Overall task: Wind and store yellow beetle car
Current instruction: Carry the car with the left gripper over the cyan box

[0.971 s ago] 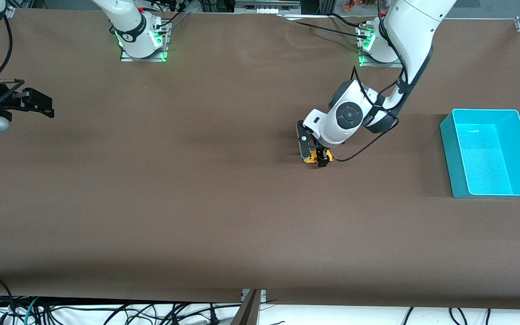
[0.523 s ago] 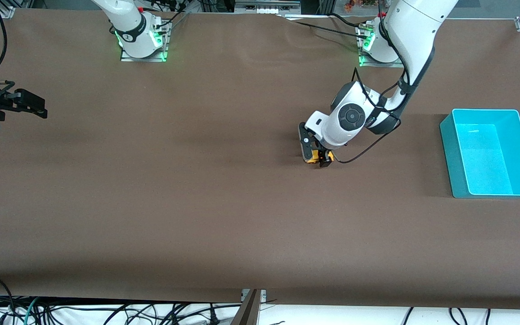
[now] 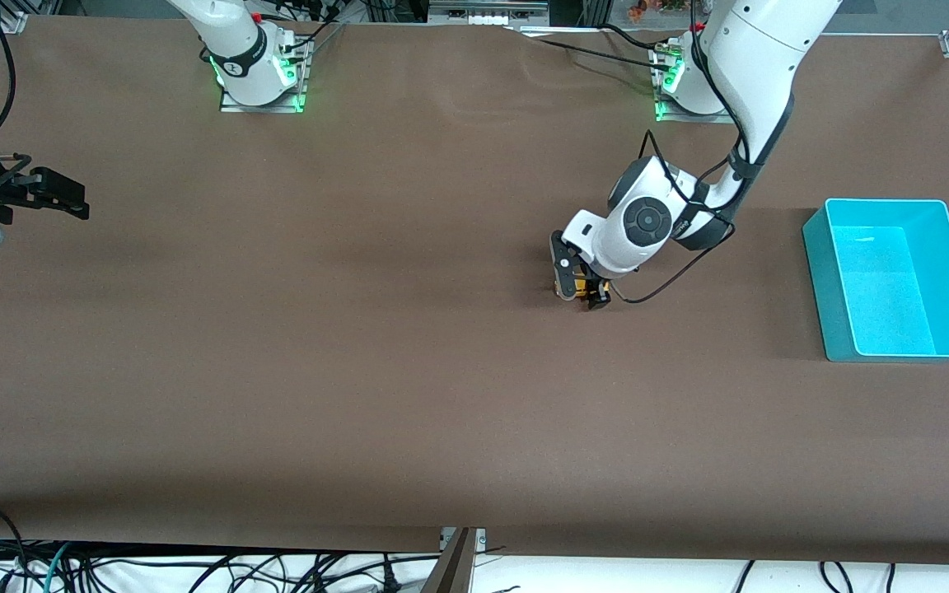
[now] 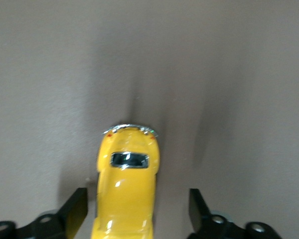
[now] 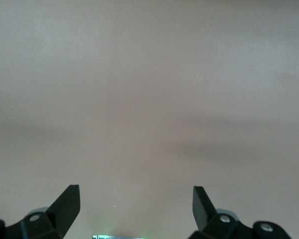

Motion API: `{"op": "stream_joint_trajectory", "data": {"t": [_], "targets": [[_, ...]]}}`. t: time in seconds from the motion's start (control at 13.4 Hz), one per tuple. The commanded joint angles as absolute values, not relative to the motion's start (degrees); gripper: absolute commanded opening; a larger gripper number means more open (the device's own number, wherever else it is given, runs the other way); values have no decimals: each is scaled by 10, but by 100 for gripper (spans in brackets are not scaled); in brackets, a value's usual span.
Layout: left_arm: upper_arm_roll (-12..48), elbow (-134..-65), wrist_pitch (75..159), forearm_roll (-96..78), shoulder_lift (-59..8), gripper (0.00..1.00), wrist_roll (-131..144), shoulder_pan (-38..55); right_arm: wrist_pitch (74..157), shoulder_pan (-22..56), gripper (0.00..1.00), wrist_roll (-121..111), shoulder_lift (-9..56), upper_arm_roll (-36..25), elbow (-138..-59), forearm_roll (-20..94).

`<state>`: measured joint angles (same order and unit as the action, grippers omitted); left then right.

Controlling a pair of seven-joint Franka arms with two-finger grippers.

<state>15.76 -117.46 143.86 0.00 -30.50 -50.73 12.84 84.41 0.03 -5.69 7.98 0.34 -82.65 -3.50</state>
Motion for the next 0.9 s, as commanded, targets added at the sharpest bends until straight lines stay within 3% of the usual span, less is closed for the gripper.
{"op": "stream_joint_trajectory", "data": {"t": [0.0,0.15,0.45,0.75,0.82], "targets": [[146,-1169,1434,10,-288,0,-515,124,847,-4,100,-52,74,4,-833,-27],[144,-1173,1428,11,-252,0,-540,104,847,-4,100,-52,74,4,-833,-26],[145,-1186,1299,11,-156,0,-606,42,847,-4,100,-53,74,4,-833,-26],[139,-1222,1229,10,-70,0,-741,-57,847,-3,100,-54,74,4,-833,-26],[115,-1236,1217,10,-45,0,-789,-72,848,-4,100,-54,74,4,-833,-26]]}}
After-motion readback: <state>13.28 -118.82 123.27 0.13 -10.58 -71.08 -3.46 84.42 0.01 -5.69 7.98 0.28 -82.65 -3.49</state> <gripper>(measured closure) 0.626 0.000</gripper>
